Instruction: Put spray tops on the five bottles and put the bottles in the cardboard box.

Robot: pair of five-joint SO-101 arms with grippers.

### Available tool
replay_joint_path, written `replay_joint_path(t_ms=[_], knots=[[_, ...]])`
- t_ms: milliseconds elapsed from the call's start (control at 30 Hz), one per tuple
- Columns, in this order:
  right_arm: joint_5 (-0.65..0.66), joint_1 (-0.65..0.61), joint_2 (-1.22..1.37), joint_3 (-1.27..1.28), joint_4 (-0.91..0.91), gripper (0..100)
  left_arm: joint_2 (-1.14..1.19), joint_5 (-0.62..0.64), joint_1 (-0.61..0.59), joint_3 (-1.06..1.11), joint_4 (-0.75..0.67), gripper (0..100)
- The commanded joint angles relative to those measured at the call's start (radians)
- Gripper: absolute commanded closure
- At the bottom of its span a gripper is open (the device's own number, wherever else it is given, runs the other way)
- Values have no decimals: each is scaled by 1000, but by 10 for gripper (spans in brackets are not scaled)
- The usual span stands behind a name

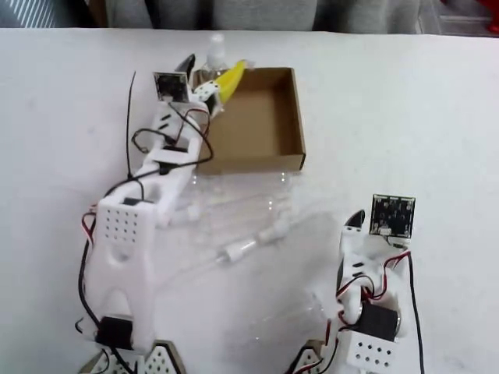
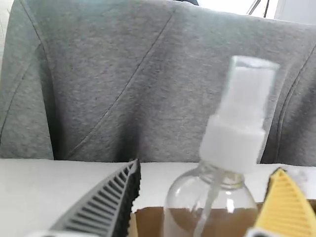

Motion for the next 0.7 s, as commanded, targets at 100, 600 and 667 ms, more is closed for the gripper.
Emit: replay_joint_path(t_ms=[100, 600, 667], knots=[[12, -8, -12, 12, 2, 947, -329, 6, 35, 224, 9, 615], [12, -8, -12, 12, 2, 947, -863, 6, 41, 566, 402, 616], [12, -8, -12, 12, 2, 947, -955, 6, 41, 614, 509, 616]])
